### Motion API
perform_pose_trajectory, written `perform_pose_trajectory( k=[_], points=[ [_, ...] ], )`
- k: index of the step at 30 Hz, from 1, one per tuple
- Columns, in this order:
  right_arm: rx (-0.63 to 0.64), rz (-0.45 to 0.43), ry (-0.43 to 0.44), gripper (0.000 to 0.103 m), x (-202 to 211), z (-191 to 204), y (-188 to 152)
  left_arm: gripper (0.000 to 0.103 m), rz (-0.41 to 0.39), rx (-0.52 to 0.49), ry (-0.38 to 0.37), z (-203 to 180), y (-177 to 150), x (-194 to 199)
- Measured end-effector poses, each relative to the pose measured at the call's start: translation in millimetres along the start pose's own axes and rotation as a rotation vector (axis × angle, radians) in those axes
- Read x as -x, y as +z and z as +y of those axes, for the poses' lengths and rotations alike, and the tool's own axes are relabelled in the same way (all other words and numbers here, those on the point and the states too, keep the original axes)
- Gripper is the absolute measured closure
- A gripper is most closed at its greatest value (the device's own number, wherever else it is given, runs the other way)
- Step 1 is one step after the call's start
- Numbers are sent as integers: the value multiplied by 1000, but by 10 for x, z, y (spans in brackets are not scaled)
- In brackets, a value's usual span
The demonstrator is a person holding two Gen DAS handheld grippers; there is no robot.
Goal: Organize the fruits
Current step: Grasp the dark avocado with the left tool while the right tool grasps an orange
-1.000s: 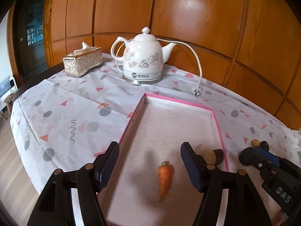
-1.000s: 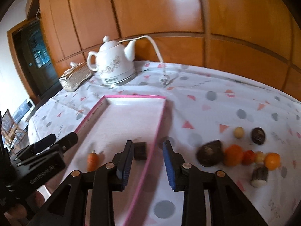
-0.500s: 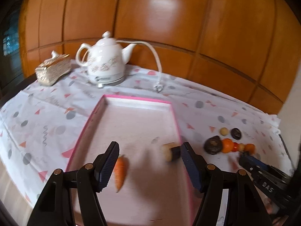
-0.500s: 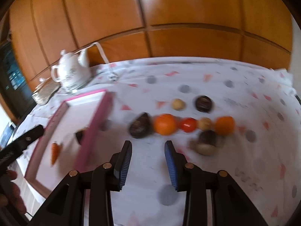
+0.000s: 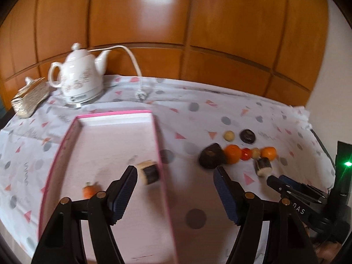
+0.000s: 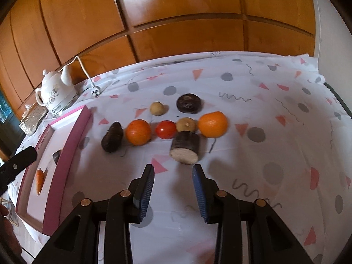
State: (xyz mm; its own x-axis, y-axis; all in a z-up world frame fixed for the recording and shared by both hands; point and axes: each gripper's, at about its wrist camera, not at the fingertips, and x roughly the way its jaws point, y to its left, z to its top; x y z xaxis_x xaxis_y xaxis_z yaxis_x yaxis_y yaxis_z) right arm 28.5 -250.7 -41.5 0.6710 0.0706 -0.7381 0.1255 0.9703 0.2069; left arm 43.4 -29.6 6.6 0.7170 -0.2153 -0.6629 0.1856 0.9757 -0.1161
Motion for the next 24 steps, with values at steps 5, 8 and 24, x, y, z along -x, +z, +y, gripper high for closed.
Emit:
perform_pose_trajectory(
  k=[5, 8, 24],
  points=[
    [-19, -2, -8, 67, 6, -78, 6, 31, 51, -34, -49, -224, 29, -217],
    [-32, 0, -11, 67, -2, -130, 3, 31, 85, -40, -61, -323, 50, -379],
    [-93, -8, -14, 67, -37, -370, 84, 29, 186, 17, -8, -438, 161, -1154]
  ],
)
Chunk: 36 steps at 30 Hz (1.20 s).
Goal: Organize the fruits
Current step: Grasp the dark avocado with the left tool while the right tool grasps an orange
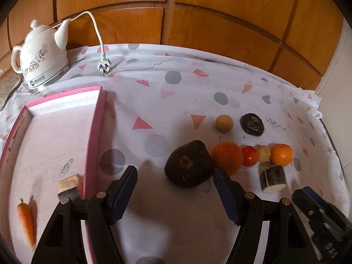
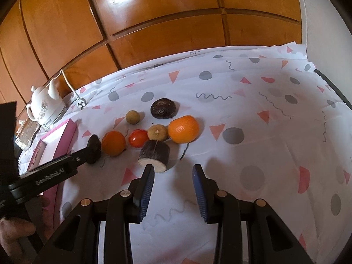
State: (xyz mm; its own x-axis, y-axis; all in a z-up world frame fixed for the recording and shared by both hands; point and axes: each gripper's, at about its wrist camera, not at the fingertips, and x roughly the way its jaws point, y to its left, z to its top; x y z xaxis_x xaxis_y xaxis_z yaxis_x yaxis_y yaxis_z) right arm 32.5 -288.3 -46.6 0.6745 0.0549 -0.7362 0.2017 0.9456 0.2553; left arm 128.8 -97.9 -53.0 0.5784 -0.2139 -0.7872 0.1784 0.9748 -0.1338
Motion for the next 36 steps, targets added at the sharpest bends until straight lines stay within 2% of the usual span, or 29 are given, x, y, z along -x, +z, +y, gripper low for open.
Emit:
perform_pose_trajectory(
  k=[8, 15, 23, 26, 28, 33, 35, 36],
  points=[
    [-22, -19, -7, 67, -50, -94, 191, 21, -21, 21, -14, 1, 66, -106],
    [-7, -5, -16, 67, -228, -80, 394, 21, -53, 2, -14, 0, 86, -123],
    [3, 40, -17, 64, -470, -71, 470, 40, -66, -47, -4, -44, 42, -114],
    [2, 37, -39, 61, -528, -98, 469, 50, -71, -67, -19, -78, 19, -100],
    [0, 29, -47, 61, -555, -130, 460, 54, -75, -75, -30, -94, 13, -90],
    [11, 13, -39, 61, -559, -155, 436, 51, -90, -53, -59, -28, 9, -50],
    [20, 9, -41, 61, -557, -147, 433, 38, -104, -36, -75, 10, 10, -19],
    [18, 8, -39, 61, -558, -152, 433, 38, -112, -29, -86, 30, 9, -2]
  ],
)
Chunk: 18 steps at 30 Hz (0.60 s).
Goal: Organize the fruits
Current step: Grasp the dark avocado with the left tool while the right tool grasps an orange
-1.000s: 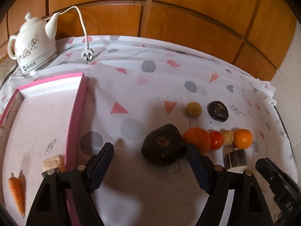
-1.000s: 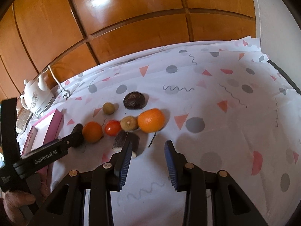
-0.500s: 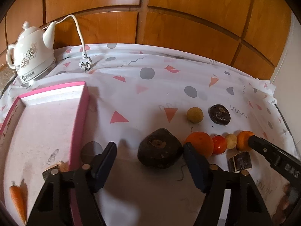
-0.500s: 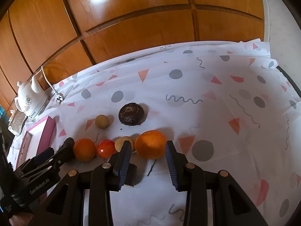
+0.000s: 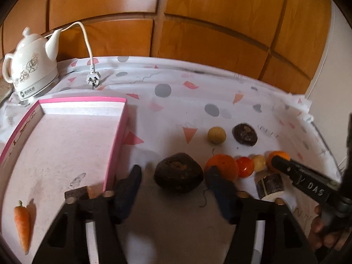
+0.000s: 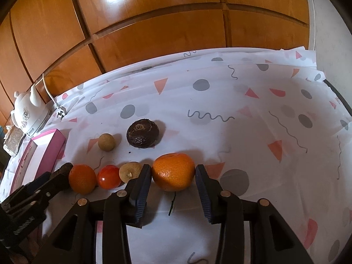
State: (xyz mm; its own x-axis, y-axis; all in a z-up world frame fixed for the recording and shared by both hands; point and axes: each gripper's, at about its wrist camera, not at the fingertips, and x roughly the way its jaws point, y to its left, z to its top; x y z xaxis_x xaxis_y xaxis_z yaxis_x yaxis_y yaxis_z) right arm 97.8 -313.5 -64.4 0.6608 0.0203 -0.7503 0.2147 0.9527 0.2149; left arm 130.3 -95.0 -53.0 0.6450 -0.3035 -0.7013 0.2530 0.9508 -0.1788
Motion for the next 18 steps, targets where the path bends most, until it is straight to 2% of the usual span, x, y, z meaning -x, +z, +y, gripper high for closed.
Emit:
perform_pose_trajectory(
  k=[5, 10, 15, 17, 18],
  points=[
    [-5, 0, 8, 61, -2, -12, 3, 38, -21, -9, -1, 46, -9, 66],
    [-9, 2, 16, 61, 1, -29, 5, 37, -23, -84, 14, -25, -61, 130],
    [-13, 1, 22, 61, 0, -35, 6, 35, 38, -143, 76, -125, -39, -1],
    [-18, 1, 25, 61, 2, -42, 5, 27, 60, -166, 102, -144, -13, -74],
    [-21, 1, 29, 61, 0, -49, 7, 27, 71, -162, 101, -132, 5, -110]
  ],
)
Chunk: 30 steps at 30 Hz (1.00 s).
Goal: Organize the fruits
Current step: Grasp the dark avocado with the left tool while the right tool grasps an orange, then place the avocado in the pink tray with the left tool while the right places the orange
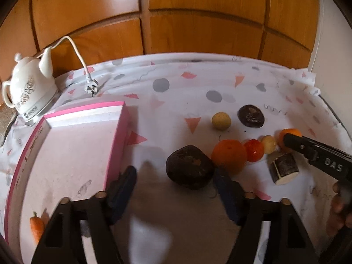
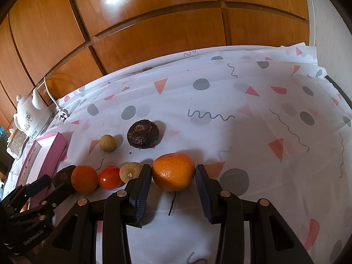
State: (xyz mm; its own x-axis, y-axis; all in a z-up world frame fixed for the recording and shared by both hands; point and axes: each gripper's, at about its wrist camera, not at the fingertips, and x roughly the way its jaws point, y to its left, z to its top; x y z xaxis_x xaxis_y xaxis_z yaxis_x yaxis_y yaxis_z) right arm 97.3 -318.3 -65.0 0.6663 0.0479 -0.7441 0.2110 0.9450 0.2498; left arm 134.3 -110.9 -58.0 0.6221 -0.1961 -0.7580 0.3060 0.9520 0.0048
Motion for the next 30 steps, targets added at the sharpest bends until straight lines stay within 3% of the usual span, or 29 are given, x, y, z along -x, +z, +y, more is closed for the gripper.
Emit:
perform_pose_trajectory(
  k=[6, 7, 8, 11, 16, 30],
  points=[
    [-8, -4, 12, 61, -18, -17, 15, 24, -13, 9, 8, 20, 80, -74],
    [-5, -4, 12, 61, -22, -15, 16, 34, -15, 7, 2, 13, 77, -65],
    [-2, -6, 12, 61, -22, -18, 16, 58, -12, -1, -12, -4, 72, -66],
    [0, -13, 13, 63, -13, -19, 12, 58, -17, -54, -2, -109, 39, -28],
    [7, -30, 7, 64, 77, -24, -15, 58, -19, -7, -49, -93, -70, 89],
    [62, -44, -33, 65, 456, 34, -266, 58, -43, 58, -81, -95, -491, 483]
  ],
)
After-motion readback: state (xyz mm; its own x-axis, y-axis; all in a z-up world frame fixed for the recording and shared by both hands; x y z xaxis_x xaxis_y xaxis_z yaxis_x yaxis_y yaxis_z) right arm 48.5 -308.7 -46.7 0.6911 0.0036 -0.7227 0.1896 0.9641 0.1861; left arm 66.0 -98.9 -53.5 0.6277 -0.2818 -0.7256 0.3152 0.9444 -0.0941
